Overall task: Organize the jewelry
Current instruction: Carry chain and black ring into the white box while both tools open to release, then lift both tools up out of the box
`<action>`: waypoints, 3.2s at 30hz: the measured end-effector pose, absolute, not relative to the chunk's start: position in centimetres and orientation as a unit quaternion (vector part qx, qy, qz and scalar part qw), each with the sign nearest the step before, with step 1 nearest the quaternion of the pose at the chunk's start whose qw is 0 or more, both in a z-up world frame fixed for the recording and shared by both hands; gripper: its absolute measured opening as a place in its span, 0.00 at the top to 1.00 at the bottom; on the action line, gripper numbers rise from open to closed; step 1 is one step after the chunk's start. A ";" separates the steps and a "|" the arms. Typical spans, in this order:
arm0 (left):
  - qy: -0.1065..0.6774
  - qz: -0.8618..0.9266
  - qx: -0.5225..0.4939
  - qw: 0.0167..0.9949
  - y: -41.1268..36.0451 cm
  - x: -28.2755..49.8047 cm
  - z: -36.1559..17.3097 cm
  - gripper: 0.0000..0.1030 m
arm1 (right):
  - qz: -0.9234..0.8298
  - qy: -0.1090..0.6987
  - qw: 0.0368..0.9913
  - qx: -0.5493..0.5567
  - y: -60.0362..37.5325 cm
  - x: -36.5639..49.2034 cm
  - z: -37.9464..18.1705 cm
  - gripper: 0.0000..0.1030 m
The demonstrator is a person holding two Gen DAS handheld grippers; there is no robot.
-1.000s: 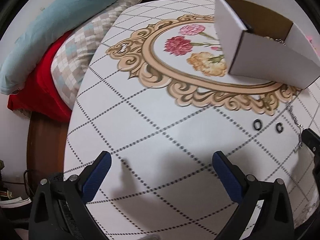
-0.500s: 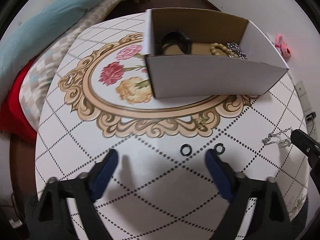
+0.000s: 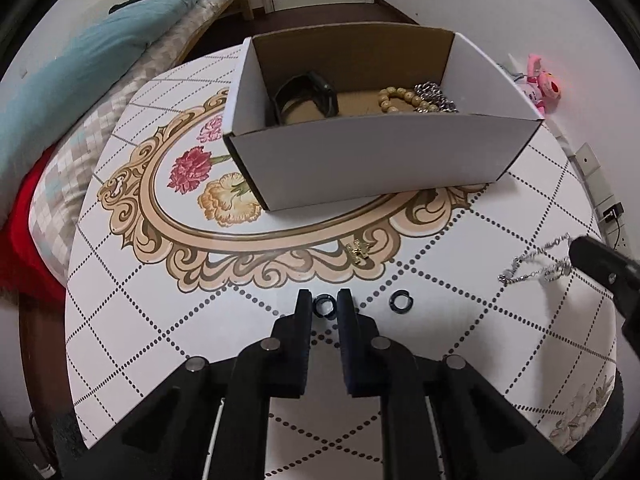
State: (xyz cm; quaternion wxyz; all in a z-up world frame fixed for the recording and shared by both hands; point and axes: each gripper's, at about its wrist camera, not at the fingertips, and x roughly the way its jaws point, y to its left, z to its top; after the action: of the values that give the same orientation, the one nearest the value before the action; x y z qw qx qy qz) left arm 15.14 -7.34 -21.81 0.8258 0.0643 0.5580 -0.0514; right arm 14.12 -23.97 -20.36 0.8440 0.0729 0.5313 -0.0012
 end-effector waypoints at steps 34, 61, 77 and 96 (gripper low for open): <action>0.594 -0.126 -0.034 0.794 -5.3 31.3 -14.4 0.89 | 0.115 0.524 0.836 0.116 -22.3 30.0 -13.1 0.98; 0.558 -0.003 0.015 0.830 -2.7 26.1 -16.0 0.00 | -0.016 0.575 0.817 -0.031 -22.9 28.0 -17.8 0.02; 0.485 0.001 0.007 0.875 -3.2 19.5 -10.2 0.00 | -0.034 0.493 0.869 -0.024 -23.4 21.4 -11.6 0.02; 0.465 -0.002 0.017 0.885 -4.0 16.2 -6.8 0.00 | -0.025 0.440 0.897 0.038 -24.9 15.5 -4.8 0.02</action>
State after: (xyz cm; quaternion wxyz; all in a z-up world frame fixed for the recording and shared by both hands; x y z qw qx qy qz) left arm 16.22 -3.98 -6.80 0.8854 0.0173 0.4645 -0.0017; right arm 15.49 -24.93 -4.85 0.8967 0.0385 0.4403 -0.0246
